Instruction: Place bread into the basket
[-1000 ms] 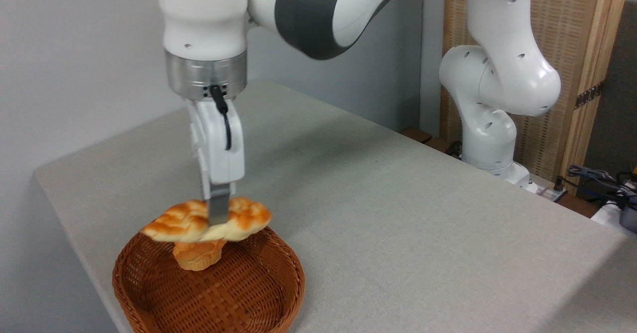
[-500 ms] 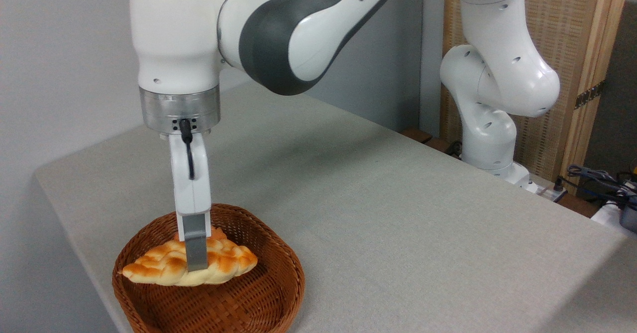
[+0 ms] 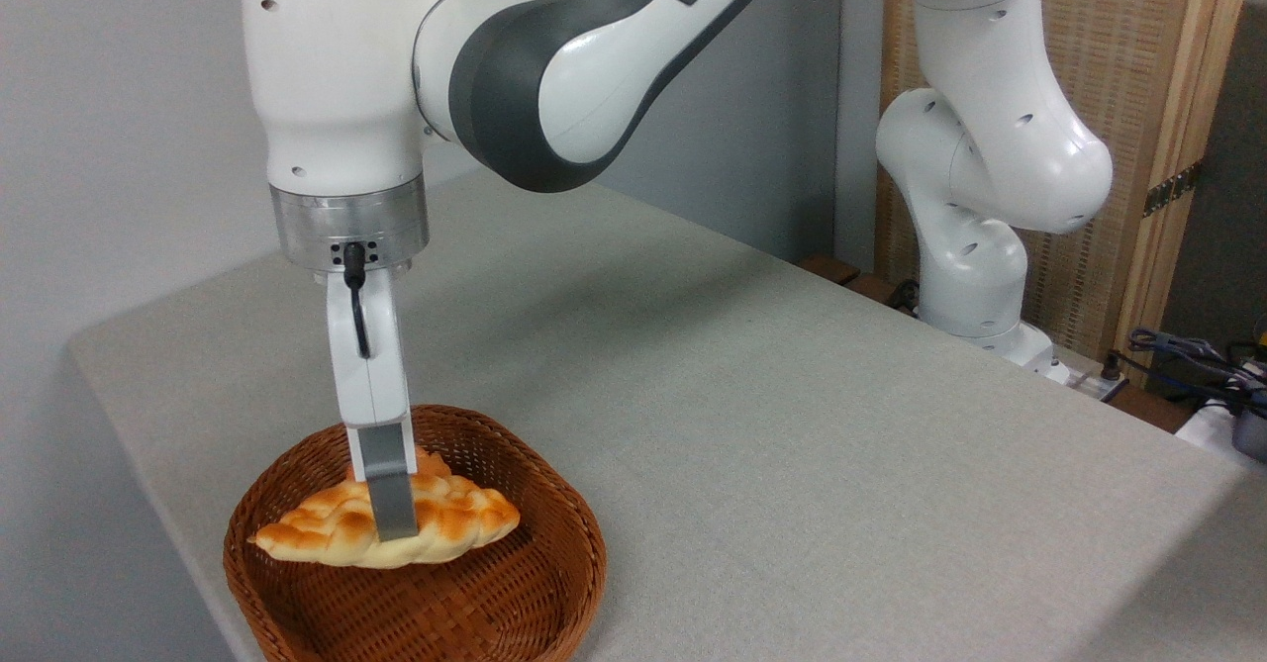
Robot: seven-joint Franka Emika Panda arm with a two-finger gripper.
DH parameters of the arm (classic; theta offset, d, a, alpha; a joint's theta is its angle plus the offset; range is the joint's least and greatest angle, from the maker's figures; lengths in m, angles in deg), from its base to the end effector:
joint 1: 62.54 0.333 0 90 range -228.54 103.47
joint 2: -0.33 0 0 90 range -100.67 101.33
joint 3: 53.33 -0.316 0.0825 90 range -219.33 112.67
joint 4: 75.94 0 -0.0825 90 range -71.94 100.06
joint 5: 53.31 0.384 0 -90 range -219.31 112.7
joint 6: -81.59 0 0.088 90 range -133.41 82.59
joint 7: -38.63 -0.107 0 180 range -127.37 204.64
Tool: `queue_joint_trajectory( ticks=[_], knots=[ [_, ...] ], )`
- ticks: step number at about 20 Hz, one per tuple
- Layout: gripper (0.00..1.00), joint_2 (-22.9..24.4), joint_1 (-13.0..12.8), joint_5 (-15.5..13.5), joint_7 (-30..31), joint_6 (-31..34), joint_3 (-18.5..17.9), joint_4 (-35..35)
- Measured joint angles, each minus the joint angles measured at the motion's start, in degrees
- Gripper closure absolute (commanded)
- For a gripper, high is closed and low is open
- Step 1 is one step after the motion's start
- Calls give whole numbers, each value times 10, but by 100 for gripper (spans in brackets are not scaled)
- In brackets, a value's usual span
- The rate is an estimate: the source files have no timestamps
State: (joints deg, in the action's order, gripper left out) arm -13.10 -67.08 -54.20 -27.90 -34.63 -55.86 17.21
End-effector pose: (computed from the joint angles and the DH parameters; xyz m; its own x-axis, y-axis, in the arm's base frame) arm 0.6493 -0.0262 0.5001 0.3632 -0.9290 0.0710 -0.9165 -0.3700 -0.1520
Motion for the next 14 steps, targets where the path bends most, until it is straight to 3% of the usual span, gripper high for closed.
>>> queue_joint_trajectory(
  ticks=[9, 14],
  knots=[
    [0, 4, 0, 0, 2, 9, 1, -2],
    [0, 49, 21, 0, 30, 71, -1, -8]
  ],
)
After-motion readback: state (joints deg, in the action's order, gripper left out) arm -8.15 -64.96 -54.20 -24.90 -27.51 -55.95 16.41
